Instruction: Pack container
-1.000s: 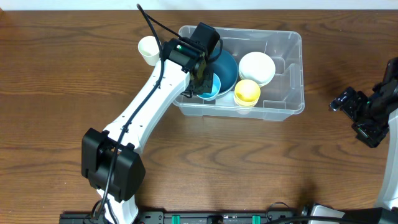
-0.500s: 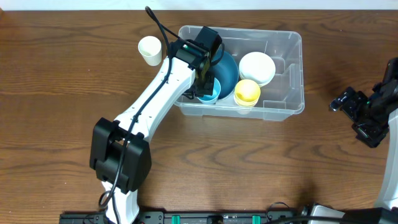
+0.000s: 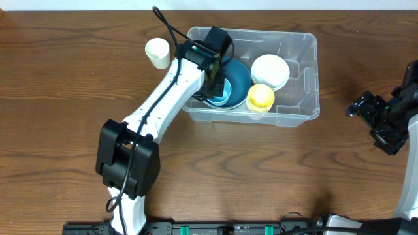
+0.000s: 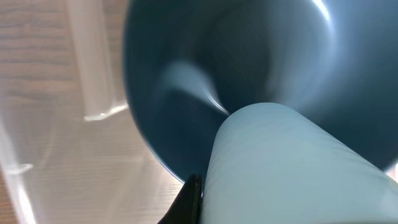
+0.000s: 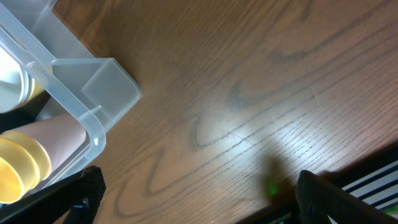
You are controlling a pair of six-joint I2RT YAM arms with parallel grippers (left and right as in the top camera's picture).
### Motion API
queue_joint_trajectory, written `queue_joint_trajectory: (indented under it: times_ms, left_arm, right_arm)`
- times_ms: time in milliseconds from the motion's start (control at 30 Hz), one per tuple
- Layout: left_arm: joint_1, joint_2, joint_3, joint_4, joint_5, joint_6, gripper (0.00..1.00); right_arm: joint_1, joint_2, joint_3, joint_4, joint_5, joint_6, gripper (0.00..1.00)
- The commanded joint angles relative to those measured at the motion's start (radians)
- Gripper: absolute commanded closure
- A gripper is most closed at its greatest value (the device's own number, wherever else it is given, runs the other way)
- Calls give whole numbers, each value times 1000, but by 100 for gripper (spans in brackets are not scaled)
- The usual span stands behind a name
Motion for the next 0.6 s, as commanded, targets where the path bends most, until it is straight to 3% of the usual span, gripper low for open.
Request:
queue_joint_trajectory:
  times_ms: [0, 567]
  left_arm:
    - [26, 11, 6, 0, -12, 14, 94]
    - [57, -25, 56, 12, -8, 14, 94]
  right_arm:
    - [-5, -11, 0, -1, -1, 11, 1]
    - [-5, -11, 0, -1, 0, 10, 1]
